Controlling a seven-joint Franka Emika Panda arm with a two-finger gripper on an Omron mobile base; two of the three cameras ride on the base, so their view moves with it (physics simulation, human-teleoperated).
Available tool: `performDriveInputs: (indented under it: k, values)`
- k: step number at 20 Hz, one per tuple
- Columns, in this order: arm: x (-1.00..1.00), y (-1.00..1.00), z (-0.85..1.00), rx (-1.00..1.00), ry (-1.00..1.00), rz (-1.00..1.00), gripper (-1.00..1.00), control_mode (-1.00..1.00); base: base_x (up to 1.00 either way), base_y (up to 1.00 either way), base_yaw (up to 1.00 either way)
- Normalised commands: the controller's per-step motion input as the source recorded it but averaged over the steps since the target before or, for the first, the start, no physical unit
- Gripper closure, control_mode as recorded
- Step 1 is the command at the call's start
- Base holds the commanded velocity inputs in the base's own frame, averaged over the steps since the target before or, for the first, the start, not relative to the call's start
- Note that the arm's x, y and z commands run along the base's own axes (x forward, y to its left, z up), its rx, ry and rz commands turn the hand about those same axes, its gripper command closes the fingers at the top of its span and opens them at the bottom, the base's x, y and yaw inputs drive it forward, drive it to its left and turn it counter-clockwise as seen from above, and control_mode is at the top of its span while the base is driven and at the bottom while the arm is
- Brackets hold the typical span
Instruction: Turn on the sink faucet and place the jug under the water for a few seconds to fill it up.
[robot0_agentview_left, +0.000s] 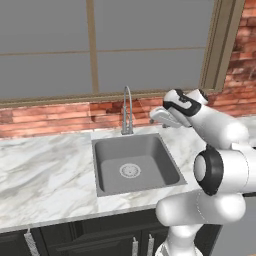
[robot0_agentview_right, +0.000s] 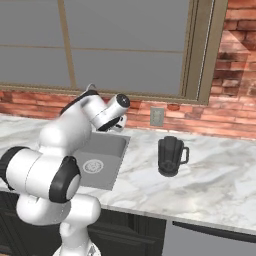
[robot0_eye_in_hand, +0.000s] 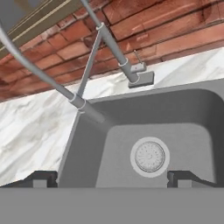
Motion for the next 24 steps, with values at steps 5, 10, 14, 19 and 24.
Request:
performDriveInputs:
  k: [5,10,14,19,24]
  values:
    - [0.45,0.00,-0.15,0.00,0.00,0.00,-1.00,-1.00,0.00,0.00,0.00]
    - [0.32,0.00,-0.01,0.01,0.00,0.00,-1.00,-1.00,0.00,0.00,0.00]
    - [0.27,0.00,-0.14,0.00,0.00,0.00,-1.00,-1.00,0.00,0.00,0.00]
    - [0.19,0.00,-0.18,0.02,0.00,0.04,-1.00,-1.00,0.00,0.00,0.00]
    - [0.05,0.00,-0.21,0.03,0.00,0.07,-1.00,-1.00,0.00,0.00,0.00]
